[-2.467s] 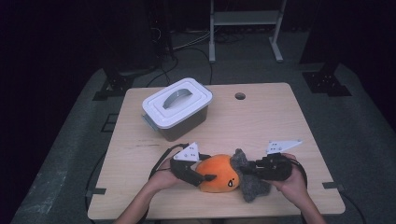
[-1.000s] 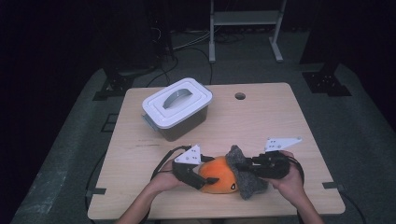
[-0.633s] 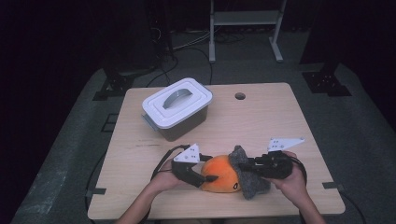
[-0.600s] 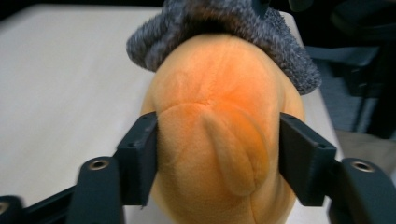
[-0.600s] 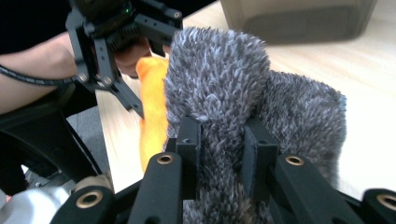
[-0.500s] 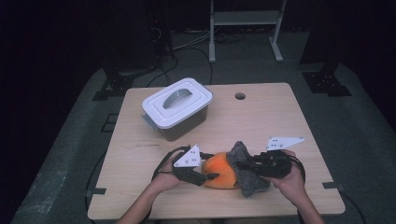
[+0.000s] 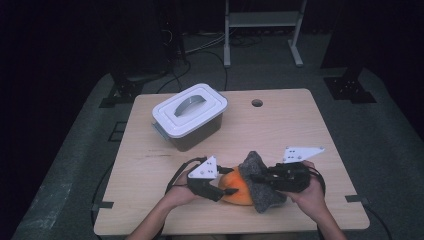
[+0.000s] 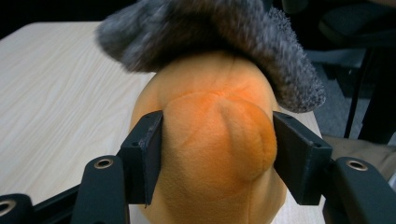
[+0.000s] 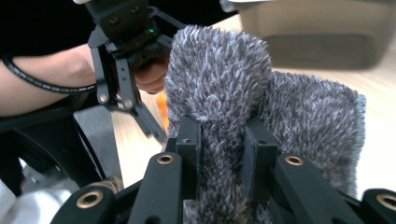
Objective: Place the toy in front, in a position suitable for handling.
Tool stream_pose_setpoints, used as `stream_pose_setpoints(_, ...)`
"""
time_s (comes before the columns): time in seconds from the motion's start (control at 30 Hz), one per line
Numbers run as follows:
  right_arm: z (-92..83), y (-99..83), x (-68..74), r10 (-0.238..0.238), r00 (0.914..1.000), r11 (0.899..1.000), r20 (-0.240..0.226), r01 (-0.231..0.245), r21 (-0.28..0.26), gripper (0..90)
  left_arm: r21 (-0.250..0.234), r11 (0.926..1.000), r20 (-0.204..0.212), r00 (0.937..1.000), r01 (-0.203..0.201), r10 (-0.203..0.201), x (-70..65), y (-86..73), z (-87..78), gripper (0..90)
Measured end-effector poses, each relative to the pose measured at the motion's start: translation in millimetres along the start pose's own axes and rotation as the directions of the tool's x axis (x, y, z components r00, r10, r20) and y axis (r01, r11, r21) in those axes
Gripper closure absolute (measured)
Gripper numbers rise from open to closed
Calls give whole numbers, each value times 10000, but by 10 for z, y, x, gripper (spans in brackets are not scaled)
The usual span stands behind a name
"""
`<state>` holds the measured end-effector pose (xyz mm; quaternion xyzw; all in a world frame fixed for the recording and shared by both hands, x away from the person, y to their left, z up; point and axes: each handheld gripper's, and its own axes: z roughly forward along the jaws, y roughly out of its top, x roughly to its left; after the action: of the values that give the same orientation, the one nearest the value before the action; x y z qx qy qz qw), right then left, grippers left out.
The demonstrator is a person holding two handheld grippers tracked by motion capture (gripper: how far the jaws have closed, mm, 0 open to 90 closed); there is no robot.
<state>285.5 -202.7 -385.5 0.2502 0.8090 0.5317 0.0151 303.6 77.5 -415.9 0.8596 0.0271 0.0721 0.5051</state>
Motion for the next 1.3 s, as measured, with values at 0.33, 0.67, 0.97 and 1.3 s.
stream_pose_setpoints(0.33,-33,-81,-75,-347,9954,9948,898,257,985,716,47,9995,-13,9995,324,-324,65,-47,-10,396)
stream_pose_setpoints(0.67,125,145,212,-997,9949,9933,118,988,593,716,-116,9998,260,9995,-189,192,-90,81,115,374)
stream_pose_setpoints(0.97,-9,-4,-5,-261,9975,9986,653,230,466,717,-79,10000,398,9992,2,1,-16,-5,47,384)
stream_pose_setpoints(1.3,98,-41,14,50,9986,9997,526,-63,241,709,145,9978,187,9977,651,-654,23,35,44,219)
